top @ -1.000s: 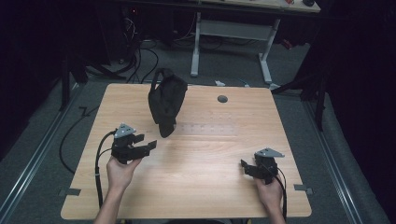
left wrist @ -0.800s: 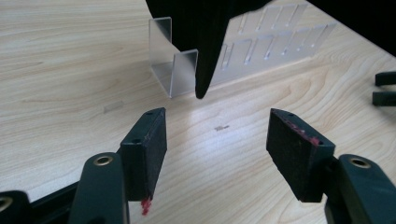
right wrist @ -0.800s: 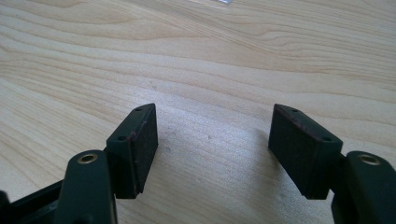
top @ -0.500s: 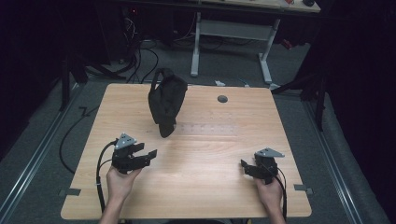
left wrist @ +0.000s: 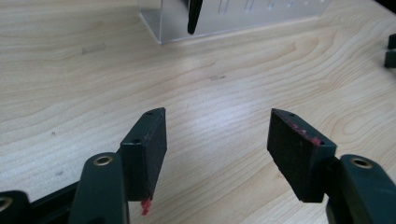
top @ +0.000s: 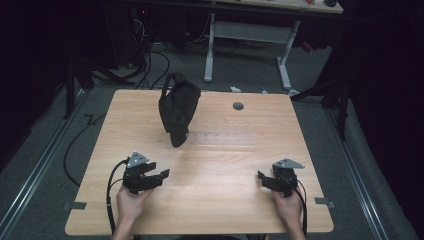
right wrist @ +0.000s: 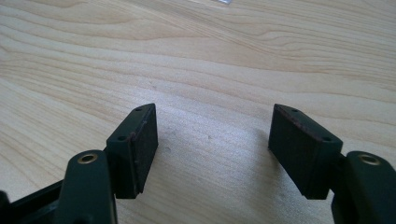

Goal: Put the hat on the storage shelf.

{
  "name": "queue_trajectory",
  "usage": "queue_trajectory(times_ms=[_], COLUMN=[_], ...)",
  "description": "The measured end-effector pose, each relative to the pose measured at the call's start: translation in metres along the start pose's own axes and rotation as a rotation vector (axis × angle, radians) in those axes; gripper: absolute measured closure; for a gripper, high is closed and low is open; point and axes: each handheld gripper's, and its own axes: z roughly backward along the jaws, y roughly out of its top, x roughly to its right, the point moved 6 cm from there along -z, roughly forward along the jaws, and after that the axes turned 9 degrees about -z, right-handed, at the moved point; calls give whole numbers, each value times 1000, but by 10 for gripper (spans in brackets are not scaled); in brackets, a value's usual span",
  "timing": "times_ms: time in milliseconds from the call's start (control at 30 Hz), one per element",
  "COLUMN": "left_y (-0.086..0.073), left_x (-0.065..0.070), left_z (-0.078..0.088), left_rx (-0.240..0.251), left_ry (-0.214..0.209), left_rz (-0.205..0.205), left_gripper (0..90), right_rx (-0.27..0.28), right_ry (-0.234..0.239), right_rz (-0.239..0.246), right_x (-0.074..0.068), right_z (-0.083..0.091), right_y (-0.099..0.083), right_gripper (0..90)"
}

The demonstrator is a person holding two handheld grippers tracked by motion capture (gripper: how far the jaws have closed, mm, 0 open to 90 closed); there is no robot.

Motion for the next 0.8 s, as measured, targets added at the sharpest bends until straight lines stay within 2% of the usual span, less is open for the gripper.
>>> queue_trajectory(times_ms=[333,467,567,633,800], left_y=[-25,-36,-43,-47,-49], left_x=[-3,-8,-12,-12,-11], left_z=[-8,-14,-18,-20,-21], left_rx=[-26,-33,-40,-27,-19], left_ry=[37,70,91,99,88], left_rz=[-66,-104,-144,-180,-181], left_gripper=[360,339,334,322,298], right_rx=[0,0,0,1,1], right_ry=[0,0,-2,-2,-2], right_rz=[0,0,-1,-1,-2], right_x=[0,0,0,0,0], right_z=[0,0,0,0,0], right_y=[0,0,0,0,0], right_gripper=[331,331,330,331,331])
